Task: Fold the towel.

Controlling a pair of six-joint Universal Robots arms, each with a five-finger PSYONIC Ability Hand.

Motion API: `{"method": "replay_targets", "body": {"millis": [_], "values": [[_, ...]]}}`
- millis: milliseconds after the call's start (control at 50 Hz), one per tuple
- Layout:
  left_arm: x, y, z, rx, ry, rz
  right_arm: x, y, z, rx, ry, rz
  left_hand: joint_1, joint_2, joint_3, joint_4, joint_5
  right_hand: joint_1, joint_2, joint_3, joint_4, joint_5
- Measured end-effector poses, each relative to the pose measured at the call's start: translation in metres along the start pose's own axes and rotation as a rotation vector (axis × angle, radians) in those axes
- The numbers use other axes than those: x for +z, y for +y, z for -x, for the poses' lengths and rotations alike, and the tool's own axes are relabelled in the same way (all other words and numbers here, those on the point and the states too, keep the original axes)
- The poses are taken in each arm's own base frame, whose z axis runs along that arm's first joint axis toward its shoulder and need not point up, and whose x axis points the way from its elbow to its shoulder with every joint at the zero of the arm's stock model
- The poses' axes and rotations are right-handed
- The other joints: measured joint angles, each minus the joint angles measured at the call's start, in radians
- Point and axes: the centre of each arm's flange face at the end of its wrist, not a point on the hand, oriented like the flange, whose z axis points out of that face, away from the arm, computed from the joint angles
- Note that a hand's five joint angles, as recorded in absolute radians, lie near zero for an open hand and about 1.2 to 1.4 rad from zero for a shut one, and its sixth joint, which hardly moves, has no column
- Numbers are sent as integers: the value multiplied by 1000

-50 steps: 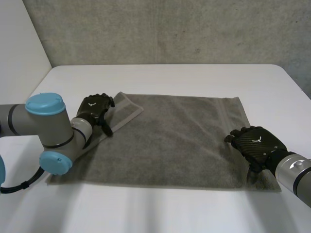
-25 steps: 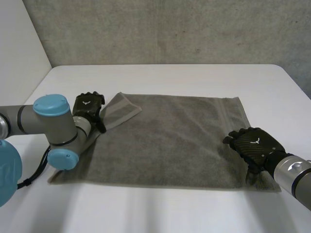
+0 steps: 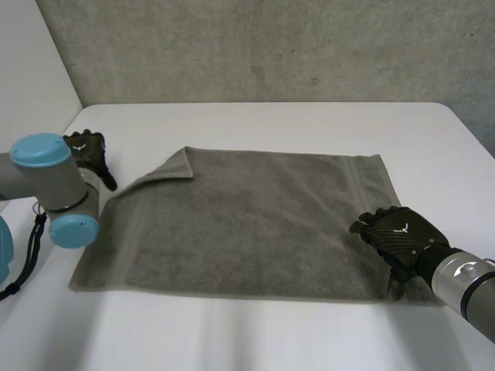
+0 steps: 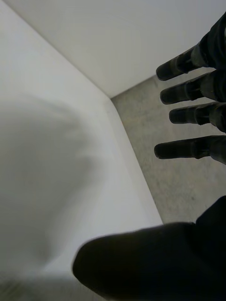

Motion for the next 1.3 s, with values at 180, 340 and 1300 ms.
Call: {"method": "replay_targets", "body": {"millis": [180,340,1300], "values": [[7,-4,19,-12,-18,1,-1,-1,6,-7,-15,-4,0,0,0,0,0,0,0,0,0,0],[-10,-12,3,-11,144,-1,-2,-1,7,-9,-17,-6,2,5,4,2,10,0,0,0,0,0],[25,4,-45,10,315,-85,10,10,9,-15,7,39,218,210,208,205,212,0,0,0,0,0]]}}
